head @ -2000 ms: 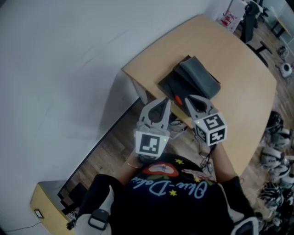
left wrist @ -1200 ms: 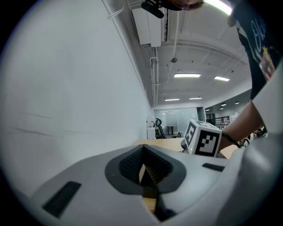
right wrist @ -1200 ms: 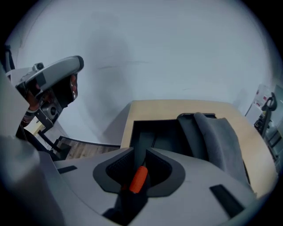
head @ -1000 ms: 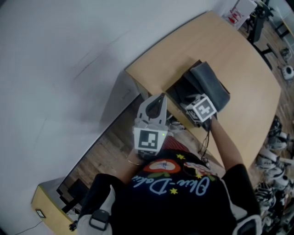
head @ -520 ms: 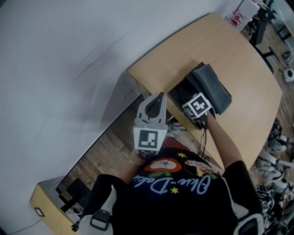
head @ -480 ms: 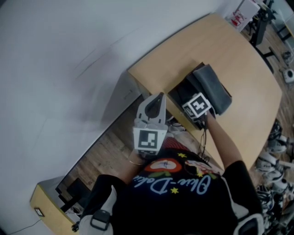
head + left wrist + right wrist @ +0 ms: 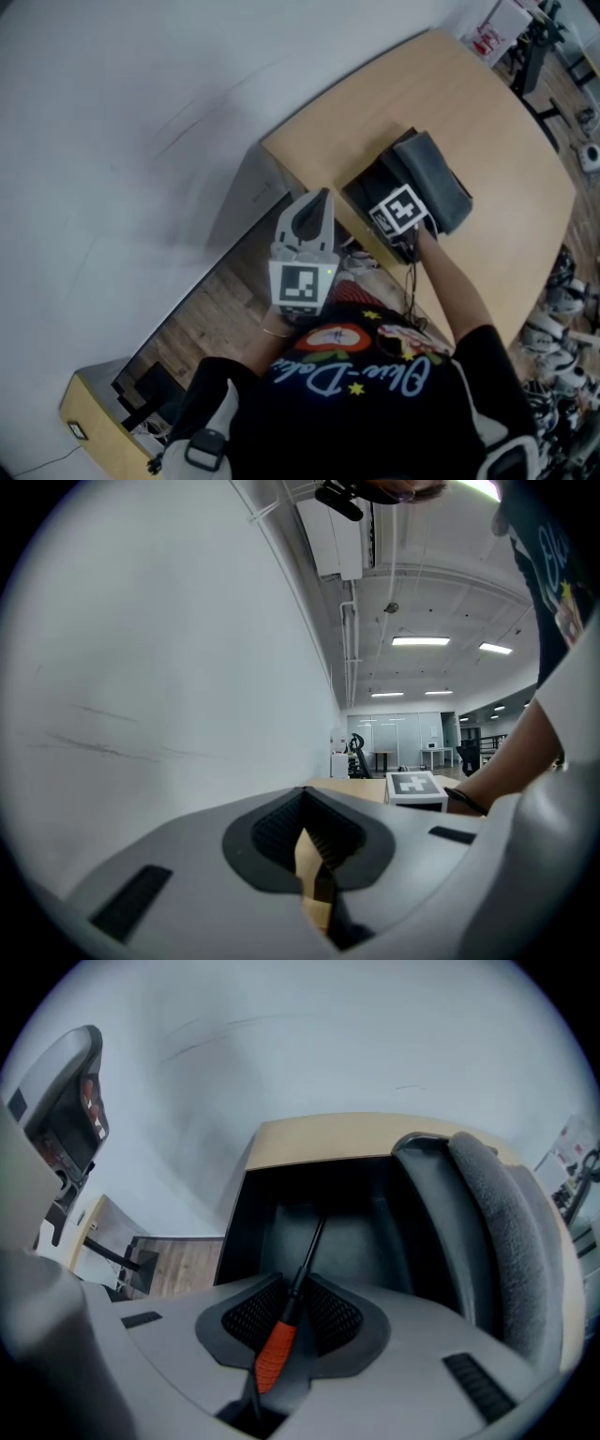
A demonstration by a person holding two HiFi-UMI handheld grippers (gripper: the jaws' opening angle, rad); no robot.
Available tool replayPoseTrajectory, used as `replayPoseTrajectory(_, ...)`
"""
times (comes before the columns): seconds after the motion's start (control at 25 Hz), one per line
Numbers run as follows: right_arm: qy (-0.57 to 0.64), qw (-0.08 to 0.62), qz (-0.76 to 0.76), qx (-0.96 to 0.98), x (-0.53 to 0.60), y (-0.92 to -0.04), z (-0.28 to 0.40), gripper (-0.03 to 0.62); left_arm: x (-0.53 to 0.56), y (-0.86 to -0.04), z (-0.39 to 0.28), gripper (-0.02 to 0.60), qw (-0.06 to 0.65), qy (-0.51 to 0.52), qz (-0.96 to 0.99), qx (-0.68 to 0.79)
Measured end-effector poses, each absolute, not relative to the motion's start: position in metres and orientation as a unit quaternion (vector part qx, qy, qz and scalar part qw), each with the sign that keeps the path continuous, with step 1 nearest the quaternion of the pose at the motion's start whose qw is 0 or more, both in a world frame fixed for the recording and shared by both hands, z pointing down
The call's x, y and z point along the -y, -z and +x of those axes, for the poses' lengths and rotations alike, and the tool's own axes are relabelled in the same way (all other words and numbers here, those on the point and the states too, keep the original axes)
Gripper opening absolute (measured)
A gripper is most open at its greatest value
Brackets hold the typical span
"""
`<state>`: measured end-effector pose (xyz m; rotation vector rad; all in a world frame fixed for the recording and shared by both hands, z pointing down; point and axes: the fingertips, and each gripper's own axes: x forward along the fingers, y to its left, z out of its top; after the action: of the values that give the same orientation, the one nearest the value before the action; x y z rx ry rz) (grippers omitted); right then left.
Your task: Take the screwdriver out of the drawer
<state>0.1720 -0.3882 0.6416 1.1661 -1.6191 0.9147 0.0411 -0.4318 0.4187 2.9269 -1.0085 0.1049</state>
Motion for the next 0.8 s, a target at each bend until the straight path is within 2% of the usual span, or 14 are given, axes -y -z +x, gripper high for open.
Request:
replayPoseTrajectory(0.28, -0.383, 0.408, 0.501, 0.660, 0.386, -0.640, 0.174, 0.058, 0.423, -0.417, 0.041, 0.000, 0.016, -0.038, 0.944, 0.326)
replayPoseTrajectory(0.44, -0.354, 0.412, 0.514, 0.664, 0.384, -0.629, 0.179, 0.054, 0.418, -0.416, 0.041, 0.000, 0.016, -0.039, 0.945, 0.326)
replayPoseTrajectory(0.8, -0.315, 0.341, 0.569, 0.679, 0.379, -0.588, 0.188, 0.054, 0.408, -0.411, 0.046, 0.000, 0.000, -0.044, 0.947, 0.319)
